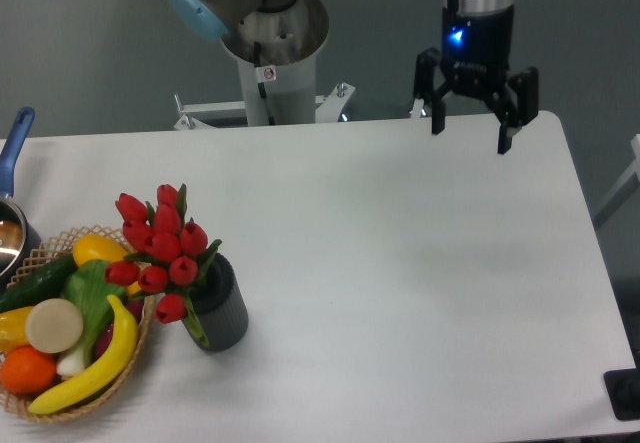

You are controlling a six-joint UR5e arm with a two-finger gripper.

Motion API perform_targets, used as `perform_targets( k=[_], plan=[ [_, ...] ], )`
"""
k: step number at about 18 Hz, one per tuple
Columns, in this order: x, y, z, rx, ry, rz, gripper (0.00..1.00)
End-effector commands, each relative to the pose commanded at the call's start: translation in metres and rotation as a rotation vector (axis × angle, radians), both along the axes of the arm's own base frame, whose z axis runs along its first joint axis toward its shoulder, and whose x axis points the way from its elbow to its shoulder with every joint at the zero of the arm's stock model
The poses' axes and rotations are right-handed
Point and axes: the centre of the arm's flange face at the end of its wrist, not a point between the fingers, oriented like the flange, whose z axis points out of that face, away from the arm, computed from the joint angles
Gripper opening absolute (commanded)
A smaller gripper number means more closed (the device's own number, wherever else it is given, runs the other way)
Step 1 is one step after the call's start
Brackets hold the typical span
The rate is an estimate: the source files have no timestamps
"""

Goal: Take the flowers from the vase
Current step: 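Open the gripper and start moving it toward the red tulips, then move the open gripper down toward the tulip stems above the black vase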

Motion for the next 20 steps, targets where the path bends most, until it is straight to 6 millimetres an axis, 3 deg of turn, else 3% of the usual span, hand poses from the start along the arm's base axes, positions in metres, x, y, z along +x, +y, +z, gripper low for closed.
perform_targets(
  k=[4,6,11,14,17,20],
  plan=[
    [-0.001,0.011,-0.005,0.088,-0.080,0.061,1.00],
    [0.000,0.026,-0.015,0.089,-0.086,0.040,1.00],
    [0.026,0.079,-0.050,0.074,-0.156,-0.025,1.00],
    [0.052,0.108,-0.063,0.084,-0.121,-0.106,1.00],
    [0.072,0.123,-0.067,0.106,-0.147,-0.159,1.00],
    [0.084,0.123,-0.083,0.126,-0.167,-0.242,1.00]
  ],
)
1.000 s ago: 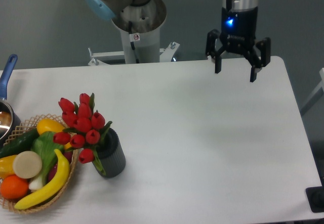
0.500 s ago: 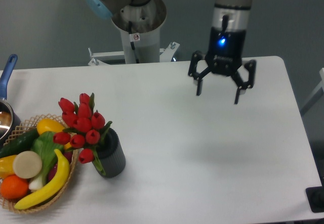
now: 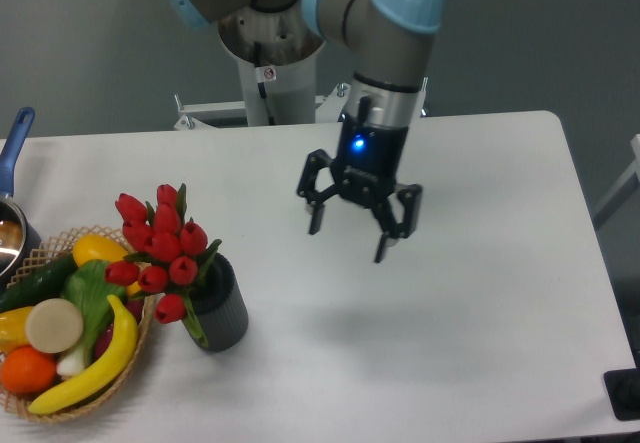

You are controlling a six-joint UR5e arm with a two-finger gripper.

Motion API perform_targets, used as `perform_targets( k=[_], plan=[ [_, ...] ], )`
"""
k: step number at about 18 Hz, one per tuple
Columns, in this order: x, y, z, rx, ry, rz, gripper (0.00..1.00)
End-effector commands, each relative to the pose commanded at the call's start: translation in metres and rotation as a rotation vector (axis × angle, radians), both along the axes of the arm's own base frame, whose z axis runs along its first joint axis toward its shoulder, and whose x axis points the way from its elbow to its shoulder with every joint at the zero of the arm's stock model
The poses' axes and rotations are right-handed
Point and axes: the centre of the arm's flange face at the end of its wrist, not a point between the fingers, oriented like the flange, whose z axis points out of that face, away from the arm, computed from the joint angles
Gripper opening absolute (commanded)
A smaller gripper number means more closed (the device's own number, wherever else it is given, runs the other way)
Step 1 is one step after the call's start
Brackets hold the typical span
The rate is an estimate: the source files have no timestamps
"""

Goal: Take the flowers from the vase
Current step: 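Move the open gripper down toward the tulip stems above the black vase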

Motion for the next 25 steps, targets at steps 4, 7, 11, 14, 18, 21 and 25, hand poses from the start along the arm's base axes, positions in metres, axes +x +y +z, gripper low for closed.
perform_targets(
  k=[4,7,11,14,18,21,25],
  plan=[
    [0.015,0.000,-0.009,0.111,-0.068,-0.107,1.00],
    [0.019,-0.001,-0.015,0.176,-0.112,-0.150,1.00],
    [0.040,-0.001,-0.030,0.234,-0.156,-0.226,1.00],
    [0.049,-0.002,-0.032,0.242,-0.185,-0.228,1.00],
    [0.061,0.003,-0.041,0.239,-0.207,-0.248,1.00],
    [0.063,0.007,-0.045,0.234,-0.215,-0.256,1.00],
    [0.061,0.023,-0.053,0.226,-0.227,-0.278,1.00]
  ],
)
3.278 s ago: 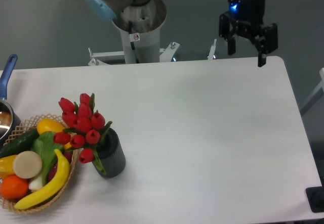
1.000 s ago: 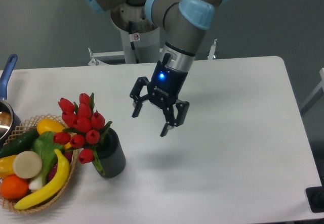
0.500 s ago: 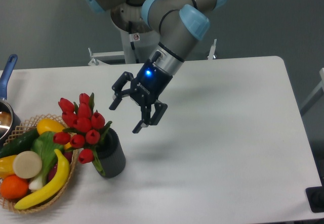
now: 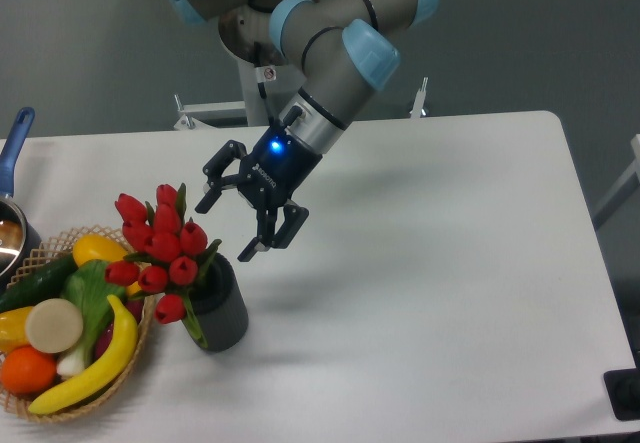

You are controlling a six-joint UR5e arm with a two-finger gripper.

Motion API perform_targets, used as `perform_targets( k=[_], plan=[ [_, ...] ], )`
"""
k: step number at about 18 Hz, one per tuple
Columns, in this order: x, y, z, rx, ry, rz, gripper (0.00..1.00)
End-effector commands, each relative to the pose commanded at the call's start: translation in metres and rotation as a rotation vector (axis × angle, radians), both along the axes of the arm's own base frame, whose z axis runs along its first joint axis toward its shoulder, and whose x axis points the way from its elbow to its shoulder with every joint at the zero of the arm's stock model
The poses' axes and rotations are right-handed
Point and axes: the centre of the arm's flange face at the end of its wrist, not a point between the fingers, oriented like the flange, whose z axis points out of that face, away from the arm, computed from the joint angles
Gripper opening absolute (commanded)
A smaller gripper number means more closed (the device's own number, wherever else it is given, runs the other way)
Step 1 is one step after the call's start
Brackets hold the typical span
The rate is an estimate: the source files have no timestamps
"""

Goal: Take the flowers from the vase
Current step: 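Move the open gripper down toward the tulip stems above the black vase, then close the gripper around the tulip stems just above the vase rim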

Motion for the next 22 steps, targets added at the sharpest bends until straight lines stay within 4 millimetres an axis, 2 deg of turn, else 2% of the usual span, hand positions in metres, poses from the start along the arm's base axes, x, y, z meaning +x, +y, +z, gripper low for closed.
perform_targets(
  k=[4,6,15,22],
  plan=[
    [0.001,0.011,-0.003,0.000,0.000,-0.016,1.00],
    [0.007,0.016,-0.005,-0.002,-0.004,-0.031,1.00],
    [0.018,0.029,-0.008,-0.005,-0.007,-0.063,1.00],
    [0.021,0.040,-0.021,-0.019,-0.021,-0.082,1.00]
  ],
)
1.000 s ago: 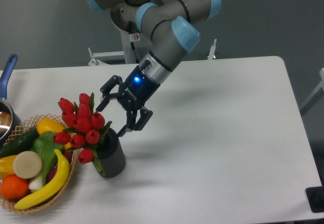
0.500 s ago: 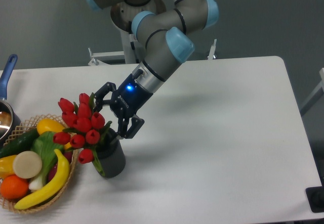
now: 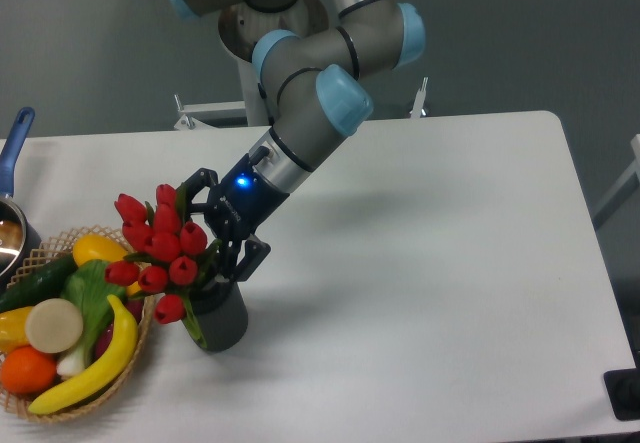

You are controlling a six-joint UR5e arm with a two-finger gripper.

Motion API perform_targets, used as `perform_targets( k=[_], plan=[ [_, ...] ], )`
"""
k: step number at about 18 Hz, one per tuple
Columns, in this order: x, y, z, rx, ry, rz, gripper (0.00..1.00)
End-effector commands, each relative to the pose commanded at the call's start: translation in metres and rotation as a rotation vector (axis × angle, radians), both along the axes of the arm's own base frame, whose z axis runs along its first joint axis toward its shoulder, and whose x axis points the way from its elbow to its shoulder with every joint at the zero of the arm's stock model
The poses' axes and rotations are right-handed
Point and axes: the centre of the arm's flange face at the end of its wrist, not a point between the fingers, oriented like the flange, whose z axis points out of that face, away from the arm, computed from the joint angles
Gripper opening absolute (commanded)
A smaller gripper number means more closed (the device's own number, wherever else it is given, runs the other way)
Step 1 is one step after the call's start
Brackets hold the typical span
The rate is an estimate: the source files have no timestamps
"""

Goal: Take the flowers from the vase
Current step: 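Close the gripper around the tulip stems just above the vase rim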

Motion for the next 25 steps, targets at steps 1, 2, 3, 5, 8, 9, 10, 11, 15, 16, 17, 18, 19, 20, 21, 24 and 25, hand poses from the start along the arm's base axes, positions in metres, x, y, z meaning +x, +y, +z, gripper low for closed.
perform_targets(
  k=[1,2,3,5,8,9,10,11,15,16,17,18,19,20,21,24,25],
  plan=[
    [0.0024,0.0023,0.0005,0.001,0.001,-0.006,1.00],
    [0.0010,0.0036,0.0038,0.005,0.006,-0.005,1.00],
    [-0.0004,0.0049,0.0010,0.002,0.002,-0.005,1.00],
    [-0.0015,0.0080,-0.0033,-0.003,-0.001,-0.008,1.00],
    [-0.0004,0.0104,-0.0015,0.000,0.001,-0.012,1.00],
    [0.0005,0.0109,-0.0013,0.001,0.000,-0.014,0.98],
    [0.0005,0.0109,-0.0013,0.001,0.000,-0.014,0.93],
    [0.0007,0.0107,-0.0005,0.002,0.001,-0.014,0.91],
    [0.0015,0.0101,-0.0008,0.000,-0.003,-0.012,0.70],
    [0.0026,0.0102,-0.0015,-0.002,-0.006,-0.012,0.68],
    [0.0025,0.0093,-0.0004,0.000,-0.006,-0.011,0.63],
    [0.0027,0.0091,0.0005,0.001,-0.005,-0.011,0.59],
    [0.0030,0.0089,-0.0002,-0.001,-0.008,-0.009,0.53],
    [0.0033,0.0086,-0.0008,-0.004,-0.013,-0.007,0.47],
    [0.0034,0.0086,-0.0007,-0.005,-0.016,-0.006,0.44],
    [0.0045,0.0076,0.0005,-0.004,-0.016,-0.005,0.40],
    [0.0037,0.0072,0.0005,-0.004,-0.016,-0.003,0.40]
  ],
)
